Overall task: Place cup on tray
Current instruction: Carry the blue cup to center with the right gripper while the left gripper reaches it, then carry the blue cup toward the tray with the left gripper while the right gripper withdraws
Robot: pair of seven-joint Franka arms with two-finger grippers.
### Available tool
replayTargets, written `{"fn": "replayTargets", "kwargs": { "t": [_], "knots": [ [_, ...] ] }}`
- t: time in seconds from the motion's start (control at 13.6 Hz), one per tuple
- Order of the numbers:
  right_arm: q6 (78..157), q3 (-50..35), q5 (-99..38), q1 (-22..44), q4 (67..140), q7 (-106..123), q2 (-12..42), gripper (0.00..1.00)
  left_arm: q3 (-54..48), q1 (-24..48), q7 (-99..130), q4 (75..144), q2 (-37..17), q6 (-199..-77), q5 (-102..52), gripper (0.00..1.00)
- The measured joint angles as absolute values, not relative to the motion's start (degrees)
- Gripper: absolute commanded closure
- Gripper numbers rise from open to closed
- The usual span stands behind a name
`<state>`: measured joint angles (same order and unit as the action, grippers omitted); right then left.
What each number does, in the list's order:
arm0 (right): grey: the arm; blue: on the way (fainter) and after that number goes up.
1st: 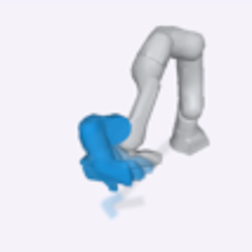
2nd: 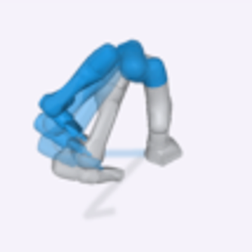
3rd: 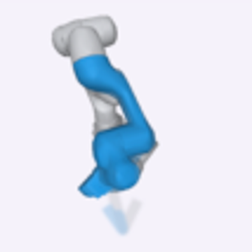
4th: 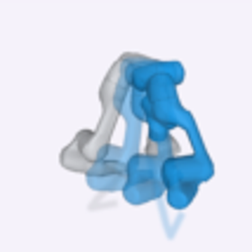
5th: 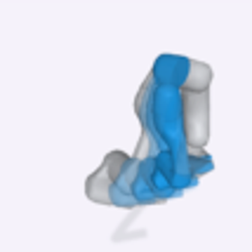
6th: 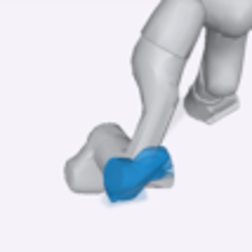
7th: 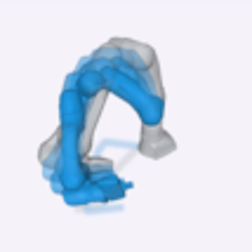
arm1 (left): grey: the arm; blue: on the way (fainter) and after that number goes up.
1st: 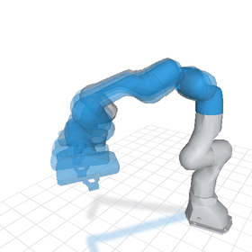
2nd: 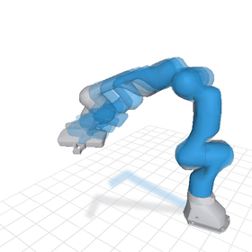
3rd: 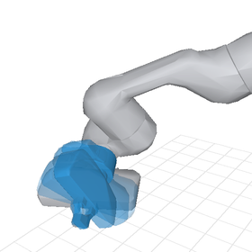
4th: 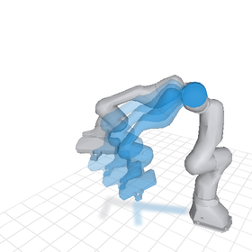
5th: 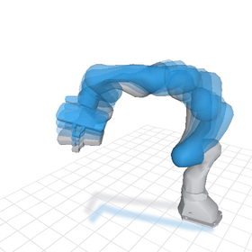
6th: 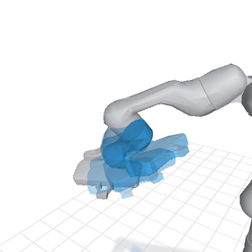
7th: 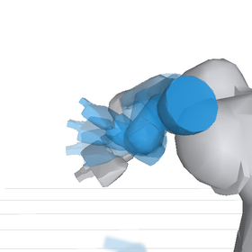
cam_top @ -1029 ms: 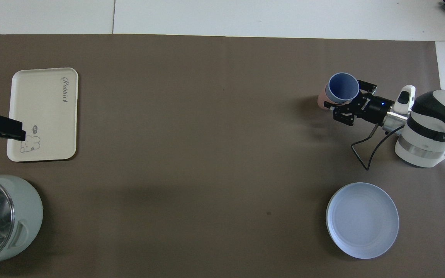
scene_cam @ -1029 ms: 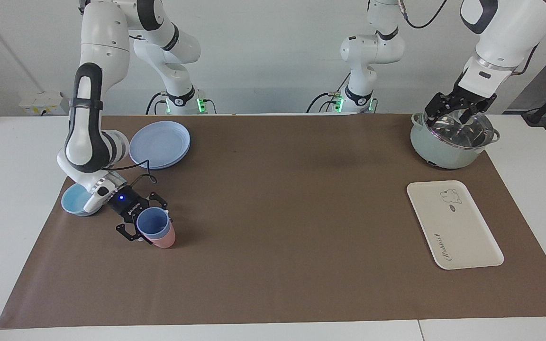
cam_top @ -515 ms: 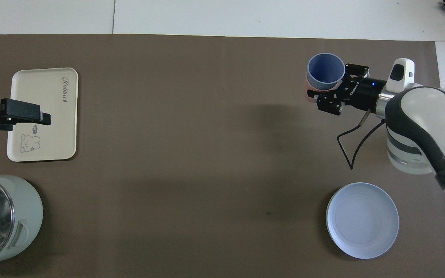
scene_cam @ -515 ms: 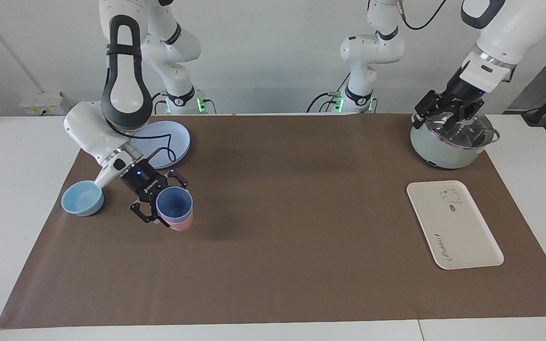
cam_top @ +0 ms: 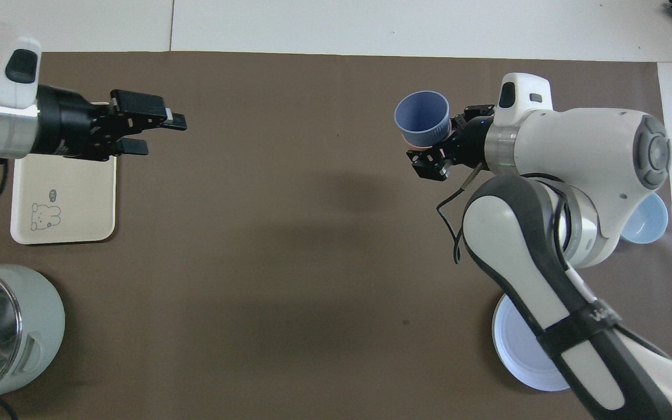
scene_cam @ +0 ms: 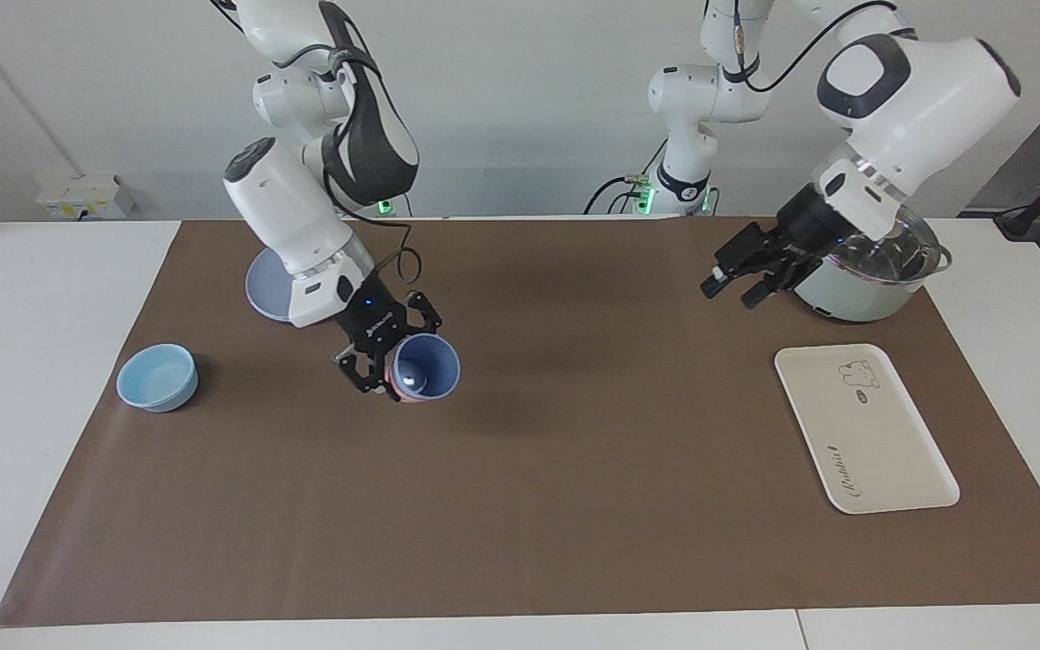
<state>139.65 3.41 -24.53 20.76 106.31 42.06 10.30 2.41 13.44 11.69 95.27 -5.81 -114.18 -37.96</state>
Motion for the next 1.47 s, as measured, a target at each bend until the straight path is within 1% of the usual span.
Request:
{"fn": "replayTargets", "kwargs": {
  "t": [0.07, 0.15, 0.22, 0.29, 0.37, 0.44, 0.59, 0.88, 1.1, 1.18, 1.25, 1.4, 1.47],
  "knots": [
    [139.6, 3.4, -19.4, 22.4, 106.2, 38.1, 10.3, 1.00, 2.3, 16.0, 12.4, 95.2, -7.4, -118.3, -40.8, 0.12],
    [139.4, 3.4, -14.1, 23.9, 106.1, 34.6, 10.3, 1.00, 2.2, 18.4, 12.8, 95.2, -8.9, -122.1, -43.2, 0.14],
    [138.4, 3.4, -9.3, 25.0, 105.7, 31.6, 10.3, 1.00, 2.2, 20.5, 12.9, 95.2, -10.2, -125.2, -44.8, 0.14],
    [136.1, 3.3, -5.1, 25.8, 104.7, 29.3, 10.2, 1.00, 2.1, 22.6, 13.0, 95.2, -11.2, -128.2, -45.8, 0.17],
    [133.6, 3.3, -1.9, 26.3, 103.3, 27.8, 10.2, 1.00, 2.1, 24.5, 13.1, 95.2, -12.0, -130.8, -46.3, 0.25],
    [131.4, 3.3, 0.5, 26.6, 102.0, 26.9, 10.2, 1.00, 2.1, 26.2, 13.4, 95.2, -12.7, -132.8, -46.7, 0.31],
    [129.3, 3.3, 3.2, 27.1, 100.6, 26.7, 10.2, 1.00, 2.1, 28.6, 13.5, 95.1, -14.2, -135.4, -47.9, 0.31],
    [125.8, 3.3, 8.5, 29.0, 99.8, 24.9, 10.2, 1.00, 1.5, 31.4, 13.5, 94.5, -16.3, -138.0, -48.3, 0.44],
    [125.4, 3.4, 9.0, 29.3, 99.4, 24.7, 10.2, 1.00, 1.1, 32.9, 13.4, 94.3, -16.7, -138.0, -48.3, 0.56],
    [125.4, 3.4, 9.1, 29.3, 99.4, 24.7, 10.2, 1.00, 1.0, 33.4, 13.4, 94.3, -16.8, -138.0, -48.3, 0.68],
    [125.4, 3.4, 9.4, 29.3, 99.4, 24.7, 10.2, 1.00, 1.0, 33.8, 13.4, 94.3, -16.9, -138.0, -48.3, 0.74],
    [125.4, 3.4, 10.1, 29.3, 99.4, 24.7, 10.2, 1.00, 1.0, 34.3, 13.3, 94.3, -17.1, -138.0, -48.3, 0.88],
    [125.4, 3.5, 10.4, 29.3, 99.4, 24.7, 10.2, 1.00, 1.1, 34.3, 13.3, 94.4, -17.2, -138.0, -48.0, 0.98]
  ]
}}
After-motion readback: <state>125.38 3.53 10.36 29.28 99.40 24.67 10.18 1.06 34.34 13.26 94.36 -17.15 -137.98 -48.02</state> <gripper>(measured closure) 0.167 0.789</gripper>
